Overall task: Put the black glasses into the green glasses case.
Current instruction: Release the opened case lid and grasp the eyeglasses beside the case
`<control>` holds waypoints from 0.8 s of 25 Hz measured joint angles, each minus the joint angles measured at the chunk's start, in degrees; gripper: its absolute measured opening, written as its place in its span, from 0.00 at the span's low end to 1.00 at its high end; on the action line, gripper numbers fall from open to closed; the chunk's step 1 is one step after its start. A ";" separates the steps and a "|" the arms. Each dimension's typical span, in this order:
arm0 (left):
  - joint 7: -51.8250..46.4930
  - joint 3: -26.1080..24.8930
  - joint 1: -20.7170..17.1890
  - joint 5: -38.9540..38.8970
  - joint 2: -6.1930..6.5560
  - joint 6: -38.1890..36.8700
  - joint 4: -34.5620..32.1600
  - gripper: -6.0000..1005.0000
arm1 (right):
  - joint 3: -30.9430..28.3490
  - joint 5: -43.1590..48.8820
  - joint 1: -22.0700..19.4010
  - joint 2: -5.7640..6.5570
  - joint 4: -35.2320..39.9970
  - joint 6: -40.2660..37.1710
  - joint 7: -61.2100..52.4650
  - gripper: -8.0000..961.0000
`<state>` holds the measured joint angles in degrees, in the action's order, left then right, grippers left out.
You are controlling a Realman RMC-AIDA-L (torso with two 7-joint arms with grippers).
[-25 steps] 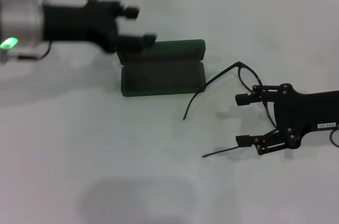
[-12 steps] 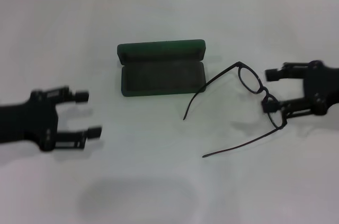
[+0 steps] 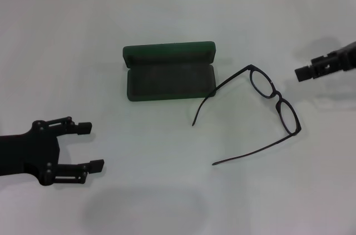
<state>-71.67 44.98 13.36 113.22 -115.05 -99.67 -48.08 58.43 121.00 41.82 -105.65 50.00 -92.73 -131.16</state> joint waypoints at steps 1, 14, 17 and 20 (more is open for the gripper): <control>0.01 0.04 0.19 0.24 0.00 0.00 0.00 0.87 | 0.13 3.06 1.95 0.28 -0.31 -0.52 -4.27 0.89; 2.44 -0.08 2.23 1.80 -0.27 0.18 1.48 0.86 | 0.57 29.75 18.75 -5.87 -7.87 -0.76 -21.04 0.84; 2.45 -0.15 2.21 2.00 -0.27 0.31 1.50 0.86 | 1.14 32.31 19.72 -7.88 -8.11 0.98 -21.54 0.82; 2.46 -0.21 2.17 2.24 -0.27 0.38 1.50 0.86 | 1.88 32.96 20.24 -8.96 -9.29 3.03 -21.88 0.81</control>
<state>-69.21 44.77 15.53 115.46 -115.32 -99.30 -46.58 60.31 153.96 62.07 -114.61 40.71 -89.70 -153.04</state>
